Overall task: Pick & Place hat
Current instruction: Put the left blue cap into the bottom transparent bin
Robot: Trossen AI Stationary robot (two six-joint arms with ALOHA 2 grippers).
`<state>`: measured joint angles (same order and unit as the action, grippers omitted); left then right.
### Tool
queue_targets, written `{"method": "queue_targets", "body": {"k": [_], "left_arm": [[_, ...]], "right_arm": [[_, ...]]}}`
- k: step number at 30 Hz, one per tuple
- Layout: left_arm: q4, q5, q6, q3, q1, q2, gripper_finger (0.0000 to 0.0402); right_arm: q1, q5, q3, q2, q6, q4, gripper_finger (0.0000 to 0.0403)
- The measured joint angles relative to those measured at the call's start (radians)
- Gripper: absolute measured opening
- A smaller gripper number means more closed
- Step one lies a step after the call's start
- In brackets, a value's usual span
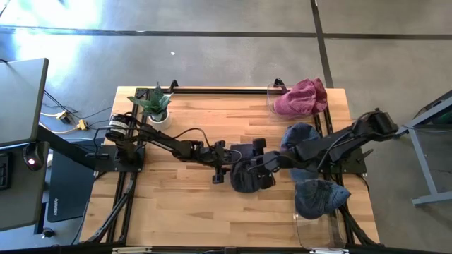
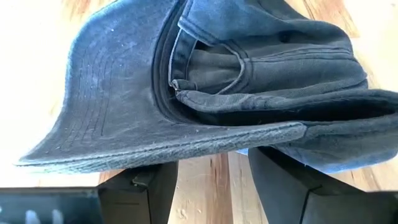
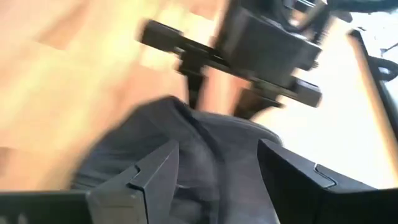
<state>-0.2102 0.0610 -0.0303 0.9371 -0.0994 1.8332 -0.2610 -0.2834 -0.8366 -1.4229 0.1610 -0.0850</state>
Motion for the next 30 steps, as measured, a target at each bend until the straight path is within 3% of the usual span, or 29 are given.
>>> {"method": "queue_targets", "body": {"k": [6, 11, 17, 19, 22, 24, 30], "left_arm": [[0.017, 0.01, -0.005, 0.001, 0.0, 0.0, 0.0191], [0.242, 0.102, -0.06, 0.054, 0.0, -0.022, 0.0191], [0.514, 0.28, -0.126, 0.153, 0.0, -0.026, 0.0191], [0.551, 0.367, -0.13, 0.164, 0.001, -0.027, 0.0191], [0.509, 0.397, -0.059, 0.142, 0.016, -0.023, 0.0191], [0.401, 0.384, -0.004, 0.121, 0.028, 0.004, 0.0191], [0.241, 0.334, 0.055, 0.106, 0.029, 0.058, 0.0191]], "right_arm": [[0.002, 0.01, 0.001, 0.005, -0.021, -0.07, 0.0215], [0.037, 0.19, 0.002, -0.028, -0.11, -0.183, 0.0196], [0.102, 0.222, 0.002, -0.196, -0.093, -0.096, 0.0134], [0.119, 0.17, 0.002, -0.246, -0.058, -0.047, 0.0112], [0.133, 0.029, 0.002, -0.284, -0.03, 0.017, 0.0087], [0.14, 0.005, -0.001, -0.296, -0.02, 0.04, 0.0076], [0.143, 0.199, 0.0, -0.322, 0.08, 0.067, 0.0069]]}}
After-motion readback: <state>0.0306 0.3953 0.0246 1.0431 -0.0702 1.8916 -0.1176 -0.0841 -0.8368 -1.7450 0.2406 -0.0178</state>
